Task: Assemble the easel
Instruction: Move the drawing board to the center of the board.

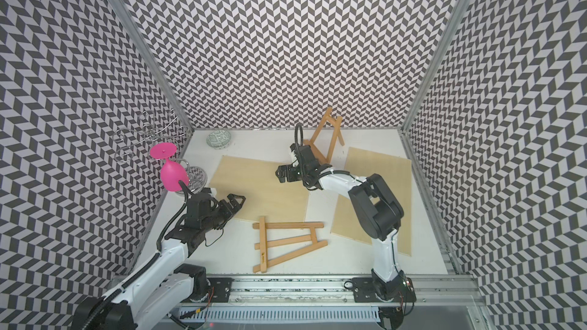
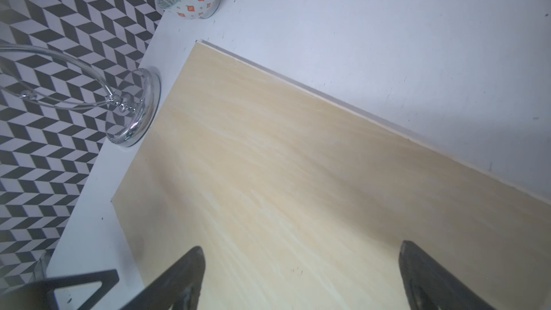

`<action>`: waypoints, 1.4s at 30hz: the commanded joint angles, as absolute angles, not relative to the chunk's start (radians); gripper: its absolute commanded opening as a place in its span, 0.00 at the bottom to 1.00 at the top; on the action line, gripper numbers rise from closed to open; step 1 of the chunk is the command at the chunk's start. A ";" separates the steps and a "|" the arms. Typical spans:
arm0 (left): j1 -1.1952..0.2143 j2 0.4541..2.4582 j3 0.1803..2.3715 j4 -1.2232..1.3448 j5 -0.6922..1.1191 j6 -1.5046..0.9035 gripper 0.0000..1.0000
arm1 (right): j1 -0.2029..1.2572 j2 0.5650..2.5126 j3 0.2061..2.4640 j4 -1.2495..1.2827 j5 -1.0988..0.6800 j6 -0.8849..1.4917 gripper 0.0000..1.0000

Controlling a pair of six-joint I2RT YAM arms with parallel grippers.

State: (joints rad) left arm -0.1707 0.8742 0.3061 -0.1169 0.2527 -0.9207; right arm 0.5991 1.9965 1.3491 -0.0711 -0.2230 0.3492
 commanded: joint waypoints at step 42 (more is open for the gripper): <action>-0.112 1.400 0.742 0.041 0.010 -0.519 0.99 | 0.482 1.696 1.061 -0.049 -0.354 0.631 0.99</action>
State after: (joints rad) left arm -0.1341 1.3193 0.6483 0.0368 0.0326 -0.6601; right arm 0.4767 1.7458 1.1614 -0.1032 -0.3050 0.5159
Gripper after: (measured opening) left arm 0.991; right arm 0.993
